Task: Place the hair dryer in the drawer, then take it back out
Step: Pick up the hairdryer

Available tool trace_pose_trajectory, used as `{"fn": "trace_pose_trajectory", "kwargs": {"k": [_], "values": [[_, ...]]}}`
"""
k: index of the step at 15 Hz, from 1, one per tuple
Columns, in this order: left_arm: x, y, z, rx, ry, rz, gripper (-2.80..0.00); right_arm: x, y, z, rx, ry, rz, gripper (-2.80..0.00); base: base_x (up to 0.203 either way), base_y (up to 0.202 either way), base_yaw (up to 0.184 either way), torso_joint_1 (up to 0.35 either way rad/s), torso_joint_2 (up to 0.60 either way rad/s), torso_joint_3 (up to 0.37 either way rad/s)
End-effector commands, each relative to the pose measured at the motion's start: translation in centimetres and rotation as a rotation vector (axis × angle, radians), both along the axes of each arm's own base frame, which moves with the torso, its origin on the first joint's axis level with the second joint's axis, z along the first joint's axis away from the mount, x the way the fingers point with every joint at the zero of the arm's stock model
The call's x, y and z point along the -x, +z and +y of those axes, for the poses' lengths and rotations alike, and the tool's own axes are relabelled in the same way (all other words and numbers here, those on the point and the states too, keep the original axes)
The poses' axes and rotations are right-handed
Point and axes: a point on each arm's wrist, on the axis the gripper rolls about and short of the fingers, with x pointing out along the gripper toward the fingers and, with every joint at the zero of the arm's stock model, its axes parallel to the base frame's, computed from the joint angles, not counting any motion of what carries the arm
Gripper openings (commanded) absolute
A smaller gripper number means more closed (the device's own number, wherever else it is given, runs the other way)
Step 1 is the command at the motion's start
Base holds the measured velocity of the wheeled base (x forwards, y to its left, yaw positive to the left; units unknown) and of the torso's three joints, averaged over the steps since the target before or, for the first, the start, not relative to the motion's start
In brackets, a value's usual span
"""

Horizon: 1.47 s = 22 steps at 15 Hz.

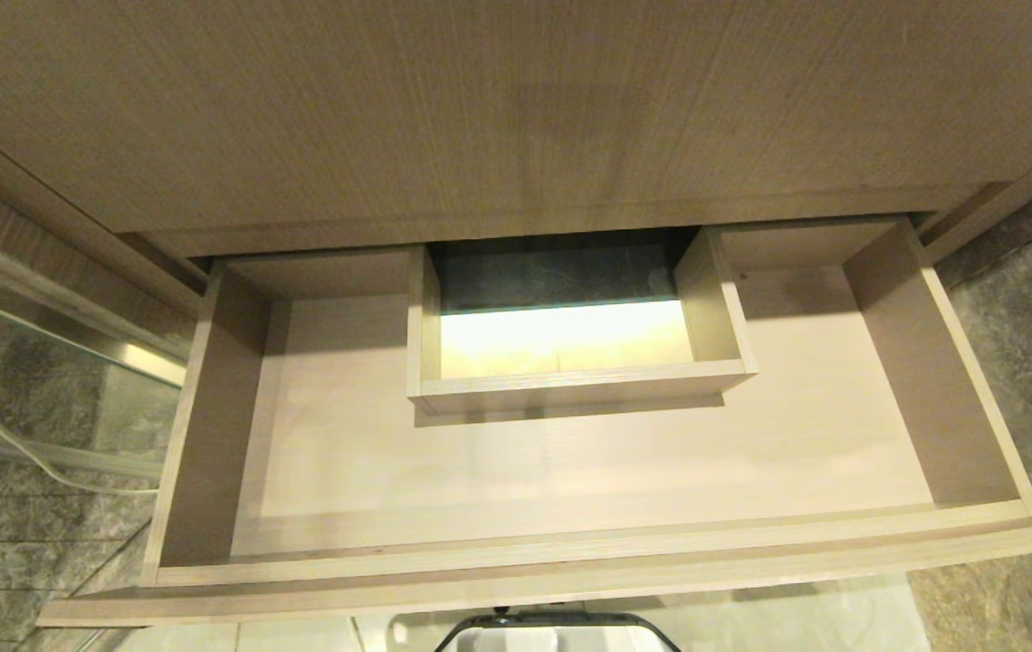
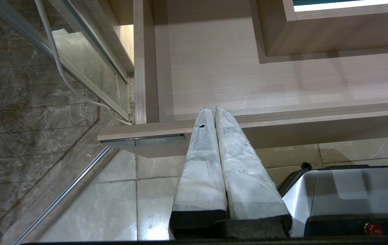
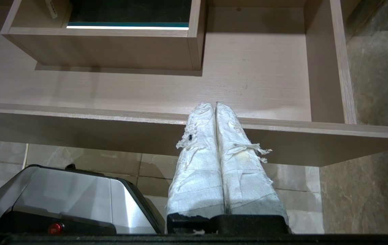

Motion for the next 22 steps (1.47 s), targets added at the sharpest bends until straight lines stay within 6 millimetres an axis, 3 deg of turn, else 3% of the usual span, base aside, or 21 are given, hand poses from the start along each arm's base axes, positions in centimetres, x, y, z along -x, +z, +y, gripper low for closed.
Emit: {"fn": "trace_pose_trajectory", "kwargs": {"k": [1, 17, 22], "values": [[-0.01, -0.04, 0.00, 0.000, 0.000, 0.002, -2.80, -0.03, -1.19, 0.01, 0.002, 0.002, 0.001, -2.80, 0.000, 0.000, 0.000, 0.000, 0.00, 0.000], [-0.01, -0.04, 0.00, 0.000, 0.000, 0.002, -2.80, -0.03, -1.15, 0.00, -0.011, -0.003, -0.002, -2.80, 0.000, 0.000, 0.000, 0.000, 0.00, 0.000], [-0.01, -0.04, 0.00, 0.000, 0.000, 0.002, -2.80, -0.03, -1.16, 0.00, -0.009, 0.000, -0.001, -2.80, 0.002, 0.006, -0.149, 0.000, 0.00, 0.002]]}}
